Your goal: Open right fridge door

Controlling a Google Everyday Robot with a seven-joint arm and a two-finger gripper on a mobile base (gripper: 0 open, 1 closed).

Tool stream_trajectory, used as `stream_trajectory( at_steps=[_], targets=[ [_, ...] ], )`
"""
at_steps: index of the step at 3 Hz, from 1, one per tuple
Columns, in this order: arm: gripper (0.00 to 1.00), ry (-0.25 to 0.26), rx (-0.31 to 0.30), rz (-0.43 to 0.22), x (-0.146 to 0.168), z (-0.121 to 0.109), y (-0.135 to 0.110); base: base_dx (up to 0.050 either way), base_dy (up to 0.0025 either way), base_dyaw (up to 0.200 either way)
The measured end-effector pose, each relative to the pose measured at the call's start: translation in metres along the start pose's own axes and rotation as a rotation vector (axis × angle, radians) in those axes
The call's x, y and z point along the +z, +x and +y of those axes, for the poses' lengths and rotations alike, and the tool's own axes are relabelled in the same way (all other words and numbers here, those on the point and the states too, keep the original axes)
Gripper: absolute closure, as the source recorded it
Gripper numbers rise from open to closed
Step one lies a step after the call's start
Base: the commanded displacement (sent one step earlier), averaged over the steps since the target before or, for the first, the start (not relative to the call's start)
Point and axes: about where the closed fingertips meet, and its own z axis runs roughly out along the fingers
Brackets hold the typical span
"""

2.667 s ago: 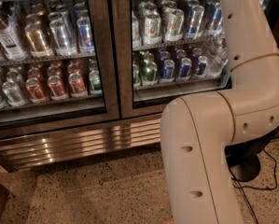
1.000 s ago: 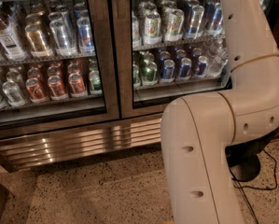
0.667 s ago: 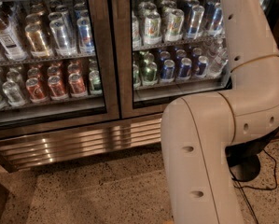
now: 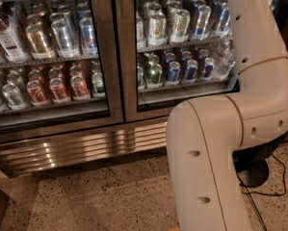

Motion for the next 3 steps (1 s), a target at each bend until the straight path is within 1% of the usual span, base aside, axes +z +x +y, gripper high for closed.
stream_trajectory(
  at_steps=[1, 2, 3],
  targets=[
    [0.85, 0.001, 0.000, -0.001, 0.0030, 0.0061, 0.0057, 0.000, 0.00000, 0.000],
    [1.00, 0.002, 0.000, -0.002, 0.0029, 0.0058, 0.0056, 0.000, 0.00000, 0.000],
    [1.00, 0.003, 0.000, -0.003, 0.0027, 0.0055, 0.0058, 0.000, 0.00000, 0.000]
  ],
)
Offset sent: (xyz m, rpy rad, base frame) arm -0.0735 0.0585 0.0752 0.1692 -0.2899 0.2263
